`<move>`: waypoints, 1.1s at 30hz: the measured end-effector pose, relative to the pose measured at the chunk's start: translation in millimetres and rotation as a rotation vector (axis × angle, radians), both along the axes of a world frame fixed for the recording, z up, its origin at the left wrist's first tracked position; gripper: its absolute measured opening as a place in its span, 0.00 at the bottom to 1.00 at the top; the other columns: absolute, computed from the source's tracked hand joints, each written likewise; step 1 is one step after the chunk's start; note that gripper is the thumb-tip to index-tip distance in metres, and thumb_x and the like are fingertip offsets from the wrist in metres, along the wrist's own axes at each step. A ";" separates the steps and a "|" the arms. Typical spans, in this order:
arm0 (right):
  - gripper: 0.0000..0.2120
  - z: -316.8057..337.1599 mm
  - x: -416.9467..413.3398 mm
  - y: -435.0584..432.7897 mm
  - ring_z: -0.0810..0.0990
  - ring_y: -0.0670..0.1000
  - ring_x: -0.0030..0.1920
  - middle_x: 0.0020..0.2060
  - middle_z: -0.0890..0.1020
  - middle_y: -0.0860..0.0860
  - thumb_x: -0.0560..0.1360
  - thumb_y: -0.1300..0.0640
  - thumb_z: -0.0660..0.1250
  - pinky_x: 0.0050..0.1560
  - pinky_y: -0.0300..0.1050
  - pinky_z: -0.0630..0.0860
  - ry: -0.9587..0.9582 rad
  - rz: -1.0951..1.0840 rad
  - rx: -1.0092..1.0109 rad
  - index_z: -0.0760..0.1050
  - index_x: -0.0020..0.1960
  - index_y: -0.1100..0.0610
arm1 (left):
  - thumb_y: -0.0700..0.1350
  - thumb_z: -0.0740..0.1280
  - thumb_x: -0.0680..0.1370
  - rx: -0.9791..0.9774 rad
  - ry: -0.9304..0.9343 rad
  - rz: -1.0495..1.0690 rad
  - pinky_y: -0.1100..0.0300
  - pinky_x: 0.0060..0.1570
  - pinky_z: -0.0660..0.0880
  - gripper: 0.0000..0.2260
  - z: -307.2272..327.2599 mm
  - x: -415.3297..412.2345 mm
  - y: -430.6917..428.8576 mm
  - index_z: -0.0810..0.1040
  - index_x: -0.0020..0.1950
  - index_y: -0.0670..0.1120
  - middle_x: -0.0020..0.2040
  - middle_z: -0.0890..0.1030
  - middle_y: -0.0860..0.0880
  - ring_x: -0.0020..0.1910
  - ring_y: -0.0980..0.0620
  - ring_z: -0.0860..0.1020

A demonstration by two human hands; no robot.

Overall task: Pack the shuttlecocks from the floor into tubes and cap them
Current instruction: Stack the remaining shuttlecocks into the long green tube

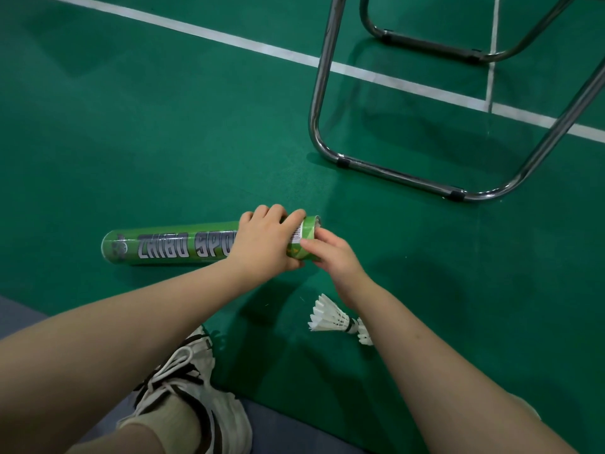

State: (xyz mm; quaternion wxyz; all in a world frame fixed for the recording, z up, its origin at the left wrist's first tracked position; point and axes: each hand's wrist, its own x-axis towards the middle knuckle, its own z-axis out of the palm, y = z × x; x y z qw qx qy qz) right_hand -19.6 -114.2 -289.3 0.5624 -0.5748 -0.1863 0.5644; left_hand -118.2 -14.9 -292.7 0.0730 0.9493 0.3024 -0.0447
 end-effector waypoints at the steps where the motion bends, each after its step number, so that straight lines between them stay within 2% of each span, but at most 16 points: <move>1: 0.11 1.3 3.3 -0.6 0.77 0.44 0.44 0.46 0.80 0.51 0.76 0.66 0.60 0.44 0.30 0.74 0.003 0.053 0.001 0.75 0.54 0.55 | 0.60 0.71 0.66 0.000 -0.012 0.002 0.51 0.56 0.63 0.38 0.8 -0.2 0.4 0.61 0.72 0.51 0.61 0.71 0.47 0.59 0.44 0.68; 3: 0.14 2.3 7.7 0.8 0.77 0.43 0.45 0.47 0.79 0.51 0.74 0.66 0.63 0.44 0.28 0.74 0.020 0.125 -0.005 0.73 0.58 0.56 | 0.58 0.72 0.66 0.003 -0.038 0.006 0.51 0.55 0.64 0.37 2.2 -0.7 0.8 0.63 0.71 0.50 0.59 0.72 0.45 0.57 0.43 0.69; 5: 0.21 0.7 10.1 3.5 0.78 0.43 0.45 0.46 0.80 0.49 0.66 0.64 0.66 0.47 0.30 0.74 0.038 0.165 -0.008 0.72 0.59 0.56 | 0.57 0.73 0.65 0.012 -0.070 0.007 0.49 0.53 0.65 0.36 2.9 -0.5 1.0 0.67 0.69 0.48 0.57 0.73 0.43 0.55 0.41 0.70; 7: 0.25 -2.2 12.0 5.6 0.77 0.47 0.49 0.49 0.79 0.51 0.62 0.62 0.65 0.56 0.38 0.73 0.028 0.204 -0.024 0.72 0.60 0.57 | 0.56 0.75 0.63 0.027 -0.102 0.000 0.48 0.50 0.68 0.35 0.9 -1.1 0.5 0.70 0.67 0.46 0.53 0.75 0.42 0.51 0.40 0.72; 9: 0.25 -3.3 12.9 5.4 0.77 0.50 0.52 0.51 0.79 0.54 0.60 0.63 0.65 0.62 0.45 0.71 0.006 0.255 -0.049 0.73 0.58 0.56 | 0.56 0.77 0.60 0.062 -0.139 -0.024 0.48 0.44 0.70 0.35 -3.7 -2.5 -1.5 0.74 0.62 0.44 0.48 0.77 0.41 0.45 0.39 0.74; 11: 0.23 -4.1 13.2 4.2 0.77 0.51 0.50 0.48 0.79 0.55 0.59 0.63 0.66 0.59 0.45 0.72 -0.037 0.311 -0.074 0.74 0.55 0.57 | 0.55 0.79 0.56 0.098 -0.186 -0.053 0.49 0.40 0.72 0.35 -7.9 -3.1 -6.1 0.76 0.59 0.44 0.44 0.77 0.42 0.40 0.41 0.75; 15: 0.17 -6.1 10.6 1.2 0.76 0.48 0.42 0.41 0.78 0.53 0.58 0.63 0.65 0.43 0.35 0.73 -0.068 0.384 -0.100 0.74 0.48 0.57 | 0.54 0.78 0.55 0.085 -0.187 -0.100 0.52 0.39 0.70 0.35 -15.1 -4.8 -11.8 0.75 0.59 0.46 0.43 0.76 0.44 0.39 0.42 0.74; 18: 0.09 -8.0 4.1 1.3 0.74 0.44 0.36 0.35 0.76 0.50 0.63 0.64 0.68 0.34 0.31 0.71 -0.049 0.190 -0.088 0.75 0.42 0.56 | 0.57 0.78 0.56 0.041 -0.145 -0.091 0.51 0.42 0.69 0.37 -12.0 -2.6 -10.1 0.74 0.61 0.47 0.46 0.76 0.44 0.43 0.42 0.74; 20: 0.06 -10.1 1.8 1.3 0.74 0.45 0.38 0.37 0.77 0.51 0.72 0.66 0.65 0.38 0.32 0.72 -0.057 -0.016 -0.020 0.76 0.43 0.56 | 0.58 0.77 0.59 0.019 -0.101 -0.065 0.50 0.47 0.67 0.38 -5.4 1.3 -7.1 0.71 0.66 0.48 0.52 0.75 0.44 0.49 0.41 0.73; 23: 0.09 -14.6 8.6 -3.0 0.74 0.48 0.39 0.36 0.78 0.51 0.76 0.65 0.62 0.43 0.38 0.72 -0.160 -0.217 0.015 0.76 0.41 0.56 | 0.59 0.74 0.64 0.000 -0.051 -0.026 0.50 0.53 0.65 0.39 -0.2 0.1 0.4 0.65 0.70 0.49 0.58 0.72 0.45 0.55 0.42 0.69; 25: 0.07 -21.3 15.5 -9.5 0.76 0.49 0.43 0.38 0.79 0.50 0.75 0.64 0.65 0.48 0.41 0.73 -0.253 -0.233 -0.031 0.75 0.42 0.54 | 0.60 0.74 0.64 -0.003 -0.037 -0.016 0.51 0.54 0.64 0.39 -1.2 -5.2 5.2 0.64 0.71 0.49 0.58 0.72 0.45 0.56 0.43 0.69; 27: 0.06 -28.8 19.1 -20.1 0.77 0.50 0.48 0.43 0.78 0.49 0.73 0.60 0.68 0.52 0.42 0.73 -0.334 -0.133 -0.130 0.74 0.47 0.51 | 0.60 0.74 0.64 -0.004 -0.022 -0.014 0.51 0.54 0.64 0.39 -3.0 -9.5 6.6 0.64 0.71 0.49 0.59 0.72 0.45 0.57 0.43 0.69; 31: 0.29 -50.5 10.6 -43.9 0.71 0.48 0.60 0.59 0.74 0.48 0.68 0.48 0.73 0.58 0.43 0.67 -0.522 0.259 -0.406 0.66 0.66 0.48 | 0.60 0.73 0.65 -0.006 0.000 -0.026 0.51 0.55 0.64 0.39 -7.0 -10.8 2.7 0.63 0.72 0.50 0.60 0.72 0.45 0.58 0.43 0.68; 33: 0.39 -61.9 3.4 -51.5 0.68 0.51 0.66 0.66 0.69 0.49 0.65 0.44 0.74 0.63 0.46 0.66 -0.625 0.438 -0.480 0.61 0.71 0.48 | 0.60 0.73 0.65 -0.012 0.003 -0.027 0.51 0.56 0.64 0.40 -8.8 -10.8 1.3 0.63 0.72 0.49 0.60 0.71 0.45 0.58 0.43 0.68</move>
